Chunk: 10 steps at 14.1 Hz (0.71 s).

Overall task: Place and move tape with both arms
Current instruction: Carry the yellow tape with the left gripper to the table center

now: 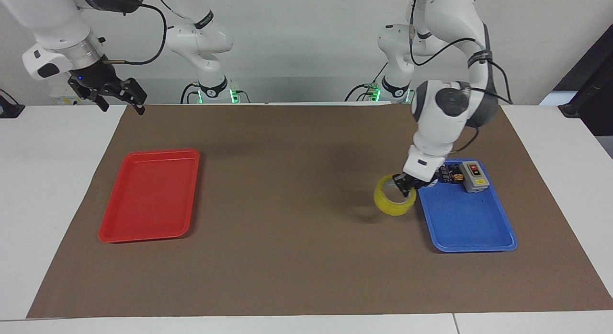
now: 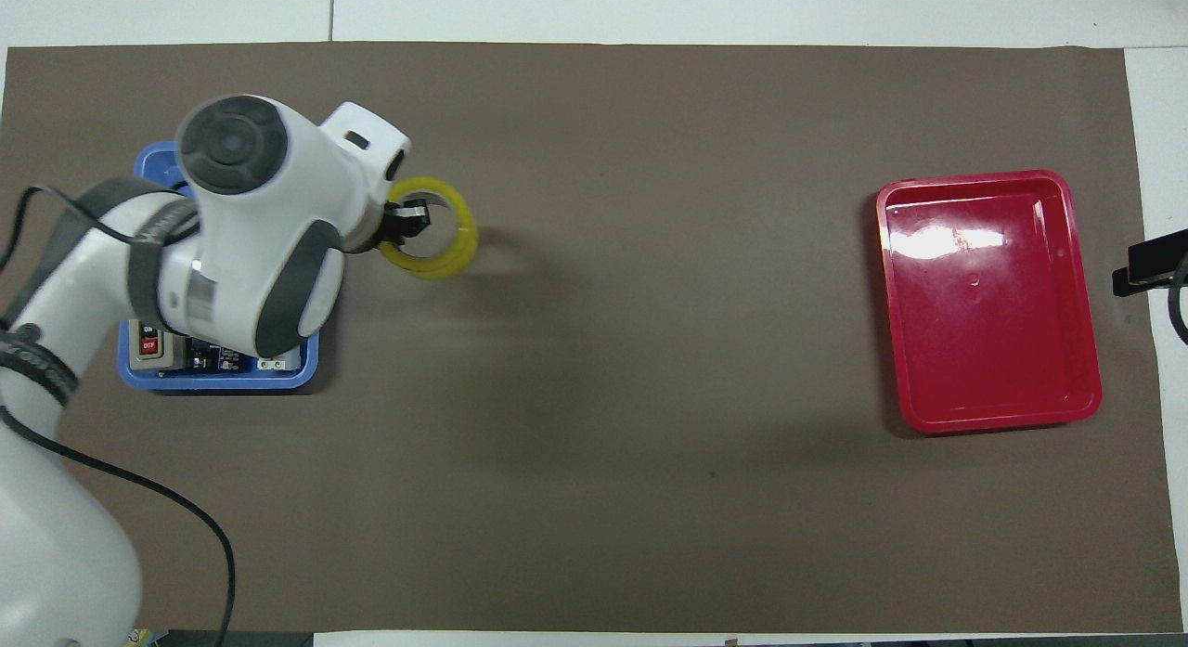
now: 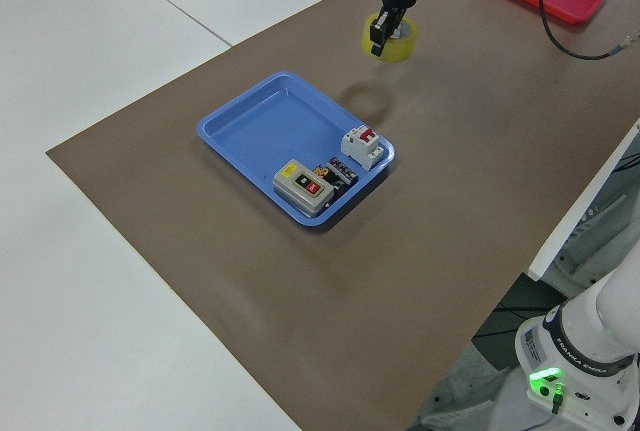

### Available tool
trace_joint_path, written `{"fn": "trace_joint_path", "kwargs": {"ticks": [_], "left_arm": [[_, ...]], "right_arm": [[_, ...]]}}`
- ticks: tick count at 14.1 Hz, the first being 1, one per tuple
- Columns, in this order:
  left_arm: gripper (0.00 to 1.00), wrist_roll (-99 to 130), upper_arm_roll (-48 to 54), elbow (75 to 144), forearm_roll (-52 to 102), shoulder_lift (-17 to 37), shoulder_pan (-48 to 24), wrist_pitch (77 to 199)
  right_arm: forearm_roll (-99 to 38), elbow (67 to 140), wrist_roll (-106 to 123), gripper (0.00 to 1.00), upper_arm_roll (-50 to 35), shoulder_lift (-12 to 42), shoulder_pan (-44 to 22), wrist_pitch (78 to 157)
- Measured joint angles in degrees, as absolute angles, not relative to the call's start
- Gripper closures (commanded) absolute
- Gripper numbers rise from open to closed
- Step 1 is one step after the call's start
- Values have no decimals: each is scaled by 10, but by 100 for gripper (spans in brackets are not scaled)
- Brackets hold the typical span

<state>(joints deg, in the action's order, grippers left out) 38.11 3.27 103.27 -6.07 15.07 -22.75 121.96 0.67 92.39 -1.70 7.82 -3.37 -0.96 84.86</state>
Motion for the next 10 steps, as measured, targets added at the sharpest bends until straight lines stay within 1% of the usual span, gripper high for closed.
{"fn": "trace_joint_path", "kwargs": {"ticks": [3, 5, 7, 10], "left_arm": [[100, 532, 33, 1033, -92, 177, -320, 1244], [100, 575, 33, 1032, -103, 203, -365, 1260], [100, 585, 32, 1030, -106, 225, -384, 1285], [100, 582, 33, 1031, -107, 244, -390, 1324]], "right_arm": [[7, 924, -17, 0, 78, -34, -10, 849], [7, 924, -17, 0, 78, -34, -10, 849], [7, 924, -17, 0, 78, -34, -9, 849], [7, 924, -17, 0, 78, -34, -9, 849]]}}
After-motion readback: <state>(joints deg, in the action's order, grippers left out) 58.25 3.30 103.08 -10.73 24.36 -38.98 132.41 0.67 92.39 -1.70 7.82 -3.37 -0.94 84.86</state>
